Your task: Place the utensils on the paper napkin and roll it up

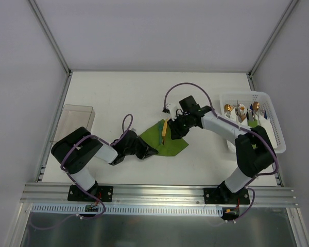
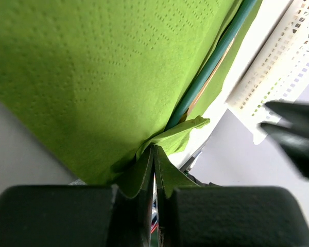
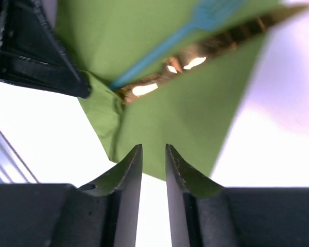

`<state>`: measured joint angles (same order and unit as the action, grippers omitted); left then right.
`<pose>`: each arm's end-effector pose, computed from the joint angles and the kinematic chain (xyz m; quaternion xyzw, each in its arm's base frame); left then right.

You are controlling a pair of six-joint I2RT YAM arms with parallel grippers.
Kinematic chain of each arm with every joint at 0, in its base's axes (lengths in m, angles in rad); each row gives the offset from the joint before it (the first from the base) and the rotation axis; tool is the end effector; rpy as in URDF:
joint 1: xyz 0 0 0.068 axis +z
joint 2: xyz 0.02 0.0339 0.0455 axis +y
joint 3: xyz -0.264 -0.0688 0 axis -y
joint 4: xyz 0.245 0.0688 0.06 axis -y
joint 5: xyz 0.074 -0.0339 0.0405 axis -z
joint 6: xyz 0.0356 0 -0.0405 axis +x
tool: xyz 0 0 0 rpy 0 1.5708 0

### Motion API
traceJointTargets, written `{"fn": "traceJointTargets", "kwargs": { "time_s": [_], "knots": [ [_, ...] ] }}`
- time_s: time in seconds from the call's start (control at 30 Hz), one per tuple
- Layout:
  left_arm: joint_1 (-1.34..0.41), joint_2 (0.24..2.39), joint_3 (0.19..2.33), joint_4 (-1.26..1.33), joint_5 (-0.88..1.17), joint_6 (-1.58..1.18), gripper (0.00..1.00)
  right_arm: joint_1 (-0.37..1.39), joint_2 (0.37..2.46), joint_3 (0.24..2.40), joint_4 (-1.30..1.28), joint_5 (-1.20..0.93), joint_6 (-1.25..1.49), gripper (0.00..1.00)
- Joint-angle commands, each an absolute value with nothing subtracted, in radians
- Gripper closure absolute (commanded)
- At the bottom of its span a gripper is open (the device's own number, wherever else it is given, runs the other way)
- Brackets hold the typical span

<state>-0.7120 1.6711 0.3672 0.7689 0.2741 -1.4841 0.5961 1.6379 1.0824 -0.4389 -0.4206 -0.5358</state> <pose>0.1921 -0.1785 0.1005 -0.2614 0.8228 -0.4907 0.1176 0.2695 0.2004 0.2094 -0.5529 0.7596 0.2084 0.2718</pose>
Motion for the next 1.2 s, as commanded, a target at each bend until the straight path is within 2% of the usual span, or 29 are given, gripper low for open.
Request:
{"fn": "traceJointTargets", "kwargs": {
  "time_s": [0.0,0.23,0.43,0.63,1.17],
  "knots": [
    [-0.706,1.672,0.351,0.701,0.212,-1.479,1.0,0.514,1.62,1.144,-0.616,-0.523,-0.505,0.72],
    [-0.706,1.677,0.368,0.68,0.215,-1.476,1.0,0.371,1.726,1.178,-0.759,-0.561,-0.477,0.65],
    [-0.706,1.68,0.374,0.675,0.218,-1.473,1.0,0.365,1.828,1.226,-0.77,-0.551,-0.414,0.62],
    [-0.706,1.671,0.373,0.667,0.21,-1.47,1.0,0.357,1.92,1.238,-0.772,-0.54,-0.342,0.55],
    [-0.706,1.671,0.376,0.667,0.207,-1.466,1.0,0.272,1.871,1.209,-0.833,-0.422,-0.327,0.48]
  ]
}}
